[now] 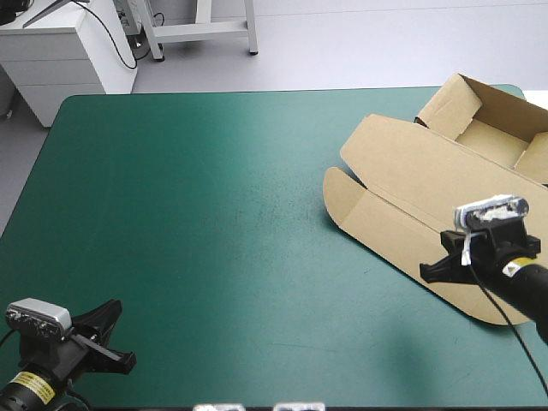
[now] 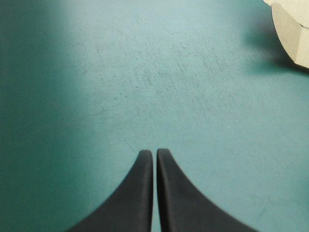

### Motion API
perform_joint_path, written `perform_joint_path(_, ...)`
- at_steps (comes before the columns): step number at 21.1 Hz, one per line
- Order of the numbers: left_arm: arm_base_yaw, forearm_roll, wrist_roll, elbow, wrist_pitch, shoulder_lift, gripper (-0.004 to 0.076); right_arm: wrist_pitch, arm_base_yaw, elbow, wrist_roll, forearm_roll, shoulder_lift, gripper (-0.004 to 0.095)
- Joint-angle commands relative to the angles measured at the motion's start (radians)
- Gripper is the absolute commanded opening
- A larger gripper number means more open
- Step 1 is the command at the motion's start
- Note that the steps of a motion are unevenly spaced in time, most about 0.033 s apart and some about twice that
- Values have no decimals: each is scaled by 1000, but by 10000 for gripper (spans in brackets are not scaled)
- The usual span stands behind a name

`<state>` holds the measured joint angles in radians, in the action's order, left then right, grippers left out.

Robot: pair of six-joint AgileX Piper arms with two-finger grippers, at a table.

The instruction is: Fold the box

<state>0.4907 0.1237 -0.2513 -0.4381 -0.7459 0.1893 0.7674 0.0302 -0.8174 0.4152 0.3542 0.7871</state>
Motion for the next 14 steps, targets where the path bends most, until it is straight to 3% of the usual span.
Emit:
perform_joint_path(1, 6, 6, -5, 17, 72, -30, 6, -147, -4, 114, 25, 33, -106, -20)
perform_joint_path(7, 6, 4, -4, 26, 81, -59, 6, -251, -4, 358, -29, 33, -356, -20)
perform_joint_path(11, 6, 4, -1, 26, 81, -59, 6, -241, -4, 431, -36, 29, -501, -20)
perform_joint_path(14, 6, 4, -1, 26, 81, -59, 6, -167, -4, 436, -54, 11, -551, -20)
